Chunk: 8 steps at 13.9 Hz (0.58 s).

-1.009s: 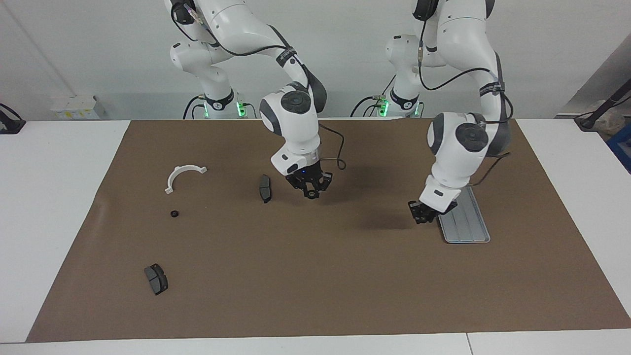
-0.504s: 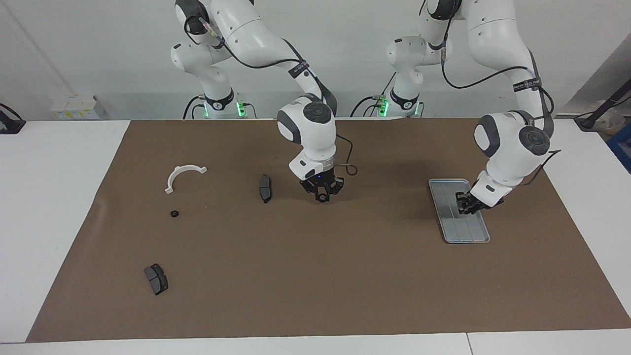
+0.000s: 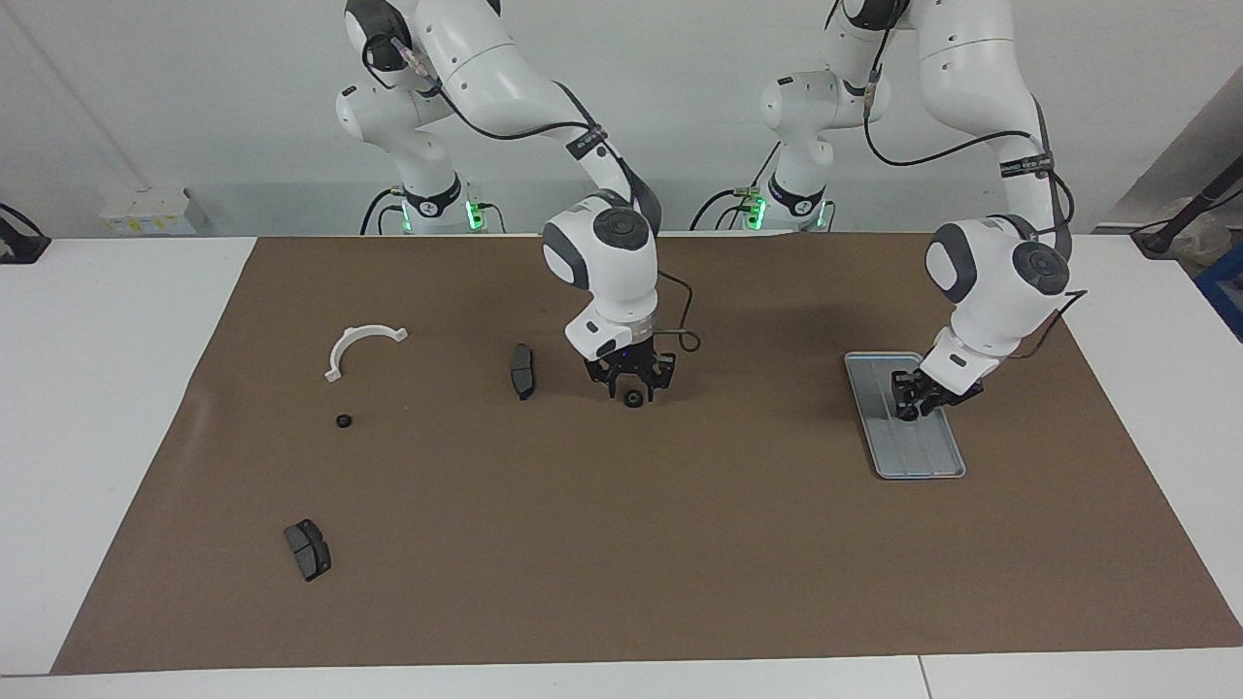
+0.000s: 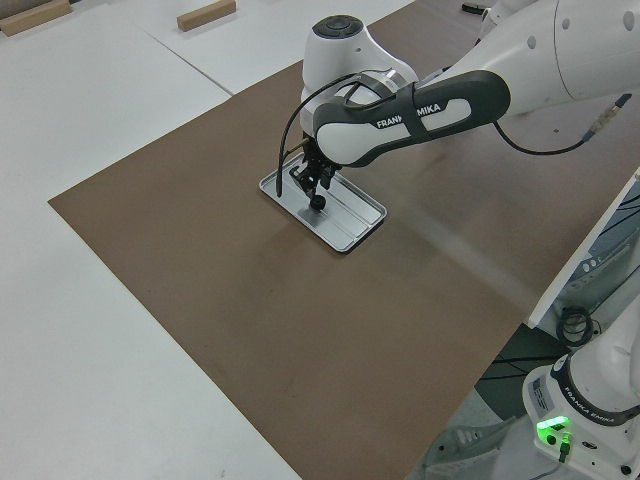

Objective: Pick bearing gear from pile to tray

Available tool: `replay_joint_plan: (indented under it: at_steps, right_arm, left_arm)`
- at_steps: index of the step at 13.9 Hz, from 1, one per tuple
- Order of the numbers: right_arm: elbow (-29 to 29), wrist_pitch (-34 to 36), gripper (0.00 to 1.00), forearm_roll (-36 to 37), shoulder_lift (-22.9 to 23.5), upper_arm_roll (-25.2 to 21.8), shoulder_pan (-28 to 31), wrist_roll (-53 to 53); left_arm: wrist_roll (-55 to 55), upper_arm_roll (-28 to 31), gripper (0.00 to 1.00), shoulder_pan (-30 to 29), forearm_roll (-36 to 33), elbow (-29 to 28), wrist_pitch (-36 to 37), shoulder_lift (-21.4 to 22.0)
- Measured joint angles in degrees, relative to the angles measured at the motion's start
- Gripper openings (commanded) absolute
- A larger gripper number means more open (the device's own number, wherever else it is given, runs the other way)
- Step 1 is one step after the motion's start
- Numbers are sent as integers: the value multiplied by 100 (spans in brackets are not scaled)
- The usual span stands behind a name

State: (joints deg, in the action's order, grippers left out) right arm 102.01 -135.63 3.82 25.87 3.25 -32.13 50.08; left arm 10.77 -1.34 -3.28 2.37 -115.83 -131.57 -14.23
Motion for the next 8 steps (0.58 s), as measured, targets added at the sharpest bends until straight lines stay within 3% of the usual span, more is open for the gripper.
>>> replay_joint_plan:
  at_steps: [4,8]
  right_arm:
    - [263,5,81,10,-361,-13,525,-501]
    - [820,344,83,9,-978,-12,1208,-1436]
  left_arm:
    - [-398,-68,56,230,184,155,-10,67]
    - [-2536,-103,54,1606,213,298,-9,71]
